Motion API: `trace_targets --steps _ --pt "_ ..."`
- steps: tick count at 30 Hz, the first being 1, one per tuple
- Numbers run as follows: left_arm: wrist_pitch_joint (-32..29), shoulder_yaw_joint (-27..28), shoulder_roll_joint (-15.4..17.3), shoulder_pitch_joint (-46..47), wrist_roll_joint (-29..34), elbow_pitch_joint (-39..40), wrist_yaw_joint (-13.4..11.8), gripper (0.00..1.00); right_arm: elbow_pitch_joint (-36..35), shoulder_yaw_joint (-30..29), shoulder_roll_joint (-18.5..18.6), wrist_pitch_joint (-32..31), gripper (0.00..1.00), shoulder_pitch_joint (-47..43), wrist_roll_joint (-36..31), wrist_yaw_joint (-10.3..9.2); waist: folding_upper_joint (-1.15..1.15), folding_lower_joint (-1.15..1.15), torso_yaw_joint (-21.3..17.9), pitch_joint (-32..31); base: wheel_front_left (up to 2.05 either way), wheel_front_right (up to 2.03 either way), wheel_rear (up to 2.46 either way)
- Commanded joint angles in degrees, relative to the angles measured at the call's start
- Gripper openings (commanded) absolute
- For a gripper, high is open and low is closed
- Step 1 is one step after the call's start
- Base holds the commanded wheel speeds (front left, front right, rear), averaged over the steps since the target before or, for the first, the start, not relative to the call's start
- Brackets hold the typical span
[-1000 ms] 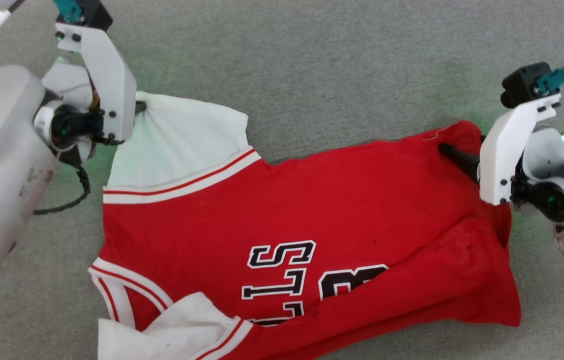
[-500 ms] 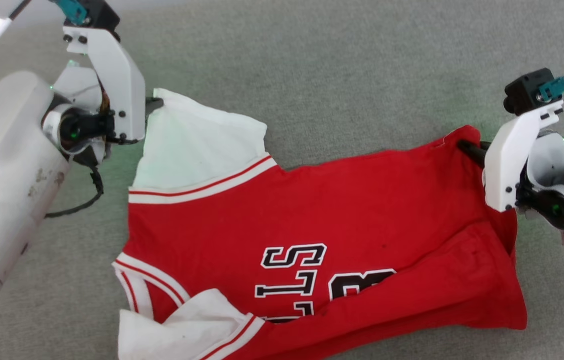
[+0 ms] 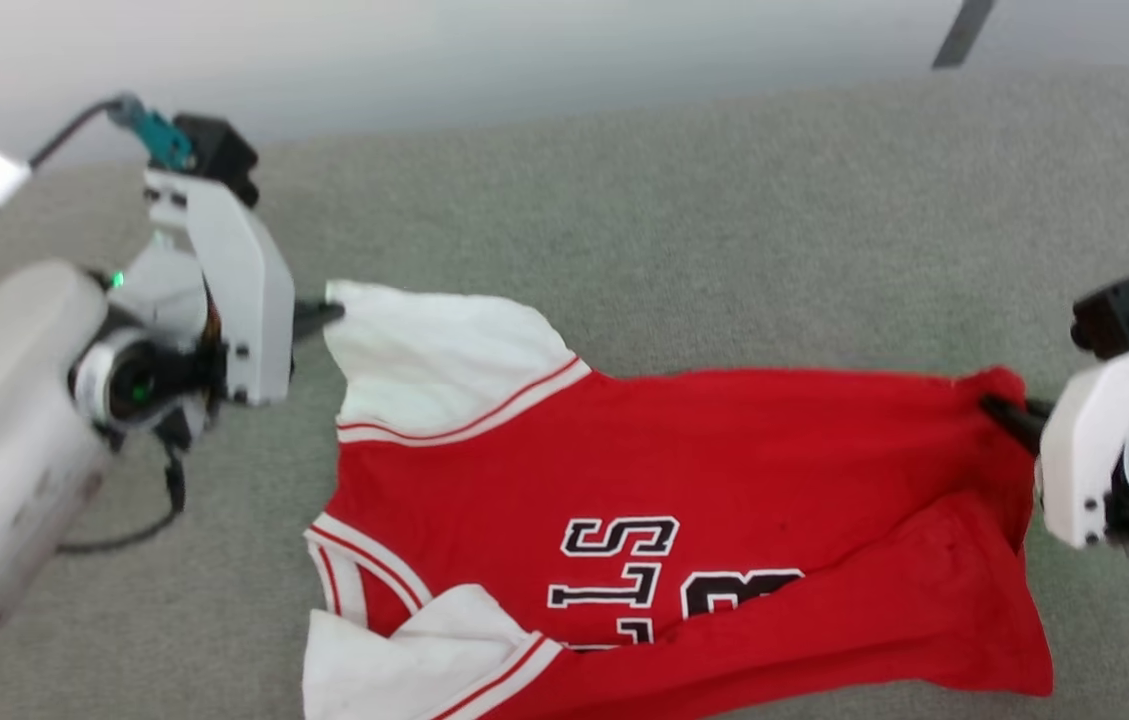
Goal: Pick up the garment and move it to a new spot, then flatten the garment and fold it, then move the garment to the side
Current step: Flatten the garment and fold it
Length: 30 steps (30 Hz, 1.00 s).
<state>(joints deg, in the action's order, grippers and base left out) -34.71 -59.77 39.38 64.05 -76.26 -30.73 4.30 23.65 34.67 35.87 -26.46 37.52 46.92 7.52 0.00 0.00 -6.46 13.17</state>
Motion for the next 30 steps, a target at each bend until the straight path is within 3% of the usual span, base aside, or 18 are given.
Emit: trace_targets --steps 1,10,14,18,29,30 --pt "0.0 0.1 1.8 -2.2 -0.7 3.3 -1.5 0.00 -0.8 0.0 0.9 0.2 0.00 -2.1 0.8 -0.06 0.00 0.00 2.3 -3.6 0.00 0.00 0.00" --pt "0.1 -0.2 14.5 -15.5 -4.9 32.1 -15.1 0.00 -6.2 -1.2 4.9 -2.1 0.00 -12.2 3.3 -0.07 0.00 0.00 4.2 -6.9 0.00 0.00 0.00" --pt "1.1 -1.5 17.1 -20.9 -6.2 39.6 -19.0 0.00 -7.7 -1.9 5.3 -3.6 0.00 -15.6 3.7 -0.06 0.00 0.00 4.8 -7.1 0.00 0.00 0.00" --pt "2.3 -3.0 17.1 -24.9 -7.1 41.1 -19.8 0.00 -7.8 -2.4 4.5 -4.9 0.00 -17.6 3.2 -0.06 0.00 0.00 5.1 -7.2 0.00 0.00 0.00" --pt "3.5 -5.0 12.4 -29.5 -9.7 31.0 -16.2 0.00 -6.0 -2.2 1.0 -8.3 0.00 -17.0 1.3 -0.06 0.00 0.00 4.9 -8.6 0.00 0.00 0.00" --pt "3.9 -5.0 12.2 -29.5 -9.5 30.4 -15.9 0.02 -5.9 -2.0 0.8 -8.7 0.15 -17.0 1.4 -0.06 0.00 0.00 4.9 -8.8 0.00 0.00 0.00"
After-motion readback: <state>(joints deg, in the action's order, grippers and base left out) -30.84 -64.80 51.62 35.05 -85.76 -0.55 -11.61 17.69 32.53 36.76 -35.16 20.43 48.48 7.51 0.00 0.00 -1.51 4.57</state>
